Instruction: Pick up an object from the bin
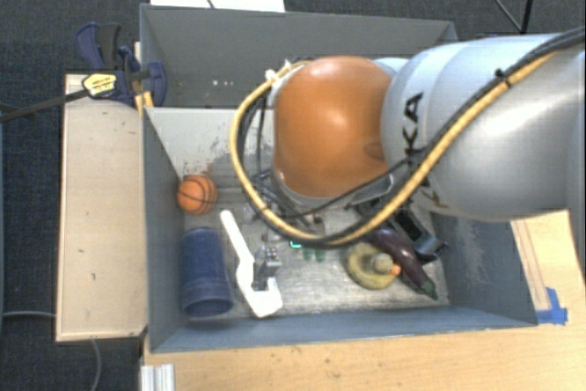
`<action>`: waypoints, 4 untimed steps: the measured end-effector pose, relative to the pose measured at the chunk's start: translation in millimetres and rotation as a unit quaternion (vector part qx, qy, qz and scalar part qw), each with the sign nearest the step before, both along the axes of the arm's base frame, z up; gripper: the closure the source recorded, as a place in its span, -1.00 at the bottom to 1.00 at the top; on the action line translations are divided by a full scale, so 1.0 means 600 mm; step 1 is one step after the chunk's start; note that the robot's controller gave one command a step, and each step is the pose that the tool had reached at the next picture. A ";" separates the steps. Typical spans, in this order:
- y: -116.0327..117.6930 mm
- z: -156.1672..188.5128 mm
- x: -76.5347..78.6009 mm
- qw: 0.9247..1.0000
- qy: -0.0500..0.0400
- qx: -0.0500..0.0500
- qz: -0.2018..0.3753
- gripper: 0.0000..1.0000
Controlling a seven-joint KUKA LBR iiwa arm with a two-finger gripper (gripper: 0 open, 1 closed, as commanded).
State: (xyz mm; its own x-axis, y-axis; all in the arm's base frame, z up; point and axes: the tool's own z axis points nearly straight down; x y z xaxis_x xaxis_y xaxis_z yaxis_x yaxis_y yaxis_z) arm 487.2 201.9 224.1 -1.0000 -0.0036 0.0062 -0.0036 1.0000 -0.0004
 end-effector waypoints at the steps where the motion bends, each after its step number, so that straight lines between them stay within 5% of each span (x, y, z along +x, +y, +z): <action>1: -0.002 0.007 0.003 1.000 -0.004 0.001 -0.003 -1.00; 2: 0.005 -0.020 0.009 0.999 -0.007 0.002 0.036 -1.00; 3: 0.042 -0.134 0.017 0.980 -0.007 0.002 0.199 -1.00; 4: 0.042 -0.211 0.021 0.977 -0.025 0.004 0.210 -1.00</action>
Offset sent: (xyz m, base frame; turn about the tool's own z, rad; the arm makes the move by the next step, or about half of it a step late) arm 0.0139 0.0265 -0.1300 -0.5093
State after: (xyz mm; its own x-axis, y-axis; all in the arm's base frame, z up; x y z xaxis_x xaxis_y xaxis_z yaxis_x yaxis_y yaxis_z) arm 499.7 226.9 97.5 -0.9090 -0.4145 -0.0448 -0.4147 0.9099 -0.0044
